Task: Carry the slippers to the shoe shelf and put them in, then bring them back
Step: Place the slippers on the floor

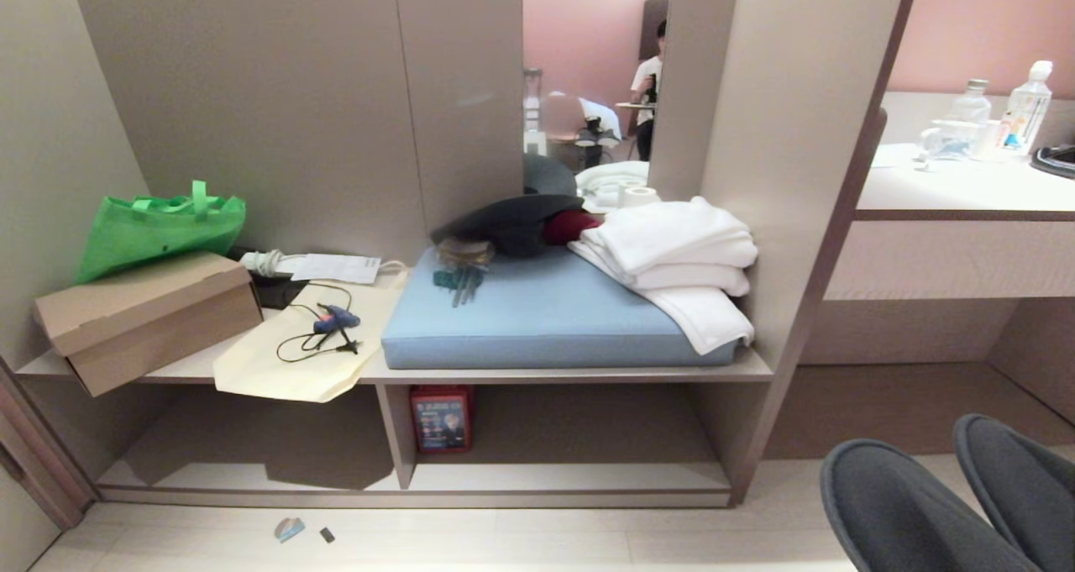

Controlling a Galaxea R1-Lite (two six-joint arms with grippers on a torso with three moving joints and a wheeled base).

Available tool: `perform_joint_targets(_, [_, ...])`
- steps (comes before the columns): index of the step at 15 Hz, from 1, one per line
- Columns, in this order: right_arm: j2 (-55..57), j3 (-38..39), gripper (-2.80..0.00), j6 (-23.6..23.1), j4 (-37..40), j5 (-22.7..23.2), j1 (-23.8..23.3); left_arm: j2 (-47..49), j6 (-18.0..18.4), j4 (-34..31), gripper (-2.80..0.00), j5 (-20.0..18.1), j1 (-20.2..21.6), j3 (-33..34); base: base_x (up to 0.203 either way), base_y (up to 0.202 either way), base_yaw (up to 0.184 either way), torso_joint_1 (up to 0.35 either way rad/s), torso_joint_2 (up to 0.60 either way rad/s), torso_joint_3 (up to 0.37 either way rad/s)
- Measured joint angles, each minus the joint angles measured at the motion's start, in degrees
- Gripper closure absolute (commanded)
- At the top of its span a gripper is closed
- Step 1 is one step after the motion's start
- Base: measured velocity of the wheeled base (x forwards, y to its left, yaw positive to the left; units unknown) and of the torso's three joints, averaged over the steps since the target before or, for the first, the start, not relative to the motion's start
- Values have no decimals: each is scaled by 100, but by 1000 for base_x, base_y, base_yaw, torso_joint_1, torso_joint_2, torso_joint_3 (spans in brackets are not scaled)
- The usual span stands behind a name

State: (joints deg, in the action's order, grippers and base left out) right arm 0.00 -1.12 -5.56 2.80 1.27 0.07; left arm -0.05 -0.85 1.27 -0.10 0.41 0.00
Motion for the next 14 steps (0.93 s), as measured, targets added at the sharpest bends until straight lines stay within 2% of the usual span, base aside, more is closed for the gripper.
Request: perform_joint_targets(14, [0,-2,0,-1,0,0,0,0,-2,0,0,0,0,0,0,-198,2,2,1,3])
